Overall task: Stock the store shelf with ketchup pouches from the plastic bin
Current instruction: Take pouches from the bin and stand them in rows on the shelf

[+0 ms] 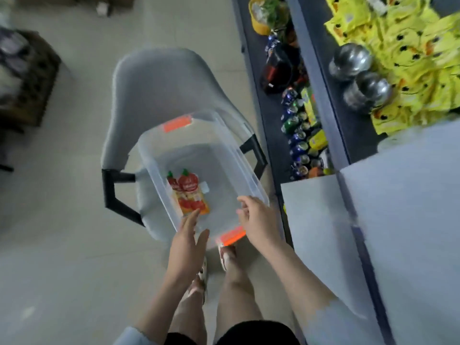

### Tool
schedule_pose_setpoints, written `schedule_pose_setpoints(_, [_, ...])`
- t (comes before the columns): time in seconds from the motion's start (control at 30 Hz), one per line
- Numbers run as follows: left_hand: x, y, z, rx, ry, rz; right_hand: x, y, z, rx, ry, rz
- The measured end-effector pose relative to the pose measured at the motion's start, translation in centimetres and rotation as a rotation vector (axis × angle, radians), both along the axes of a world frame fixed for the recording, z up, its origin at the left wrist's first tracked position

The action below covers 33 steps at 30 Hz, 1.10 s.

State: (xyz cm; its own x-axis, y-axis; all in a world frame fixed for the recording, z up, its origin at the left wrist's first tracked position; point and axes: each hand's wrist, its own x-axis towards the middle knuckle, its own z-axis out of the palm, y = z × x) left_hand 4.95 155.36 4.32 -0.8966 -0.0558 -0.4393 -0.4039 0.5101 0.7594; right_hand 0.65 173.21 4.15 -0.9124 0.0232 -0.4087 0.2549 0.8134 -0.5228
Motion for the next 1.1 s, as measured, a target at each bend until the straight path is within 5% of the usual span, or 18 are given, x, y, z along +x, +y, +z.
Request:
schedule_pose_setpoints(0.2, [-3.8, 1.2, -7.7, -0.028, -0.111, 0.168, -10.8, -5.4, -13.1, 0.097, -0.279, 0.288])
schedule_pose_setpoints(0.37, [-6.5, 2.3, -12.7, -0.078, -0.131, 0.287, -16.4, -10.7, -21.4, 0.140, -0.322, 0.471])
schedule_pose_setpoints(0.57, [-9.4, 2.8, -17.5, -0.185, -0.183, 0.352, -17.6, -10.2, -24.2, 0.256, -0.252, 0.706])
schedule_pose_setpoints(0.83, [-12.8, 3.2, -22.0, -0.250, -0.398, 0.402, -15.5, -5.6, -24.4, 0.178, -0.131, 0.224])
schedule_pose_setpoints(1.1, [-15.7, 3.7, -24.4, -0.295, -0.427, 0.529, -14.3, -4.7, -25.9, 0.094, -0.340, -0.094])
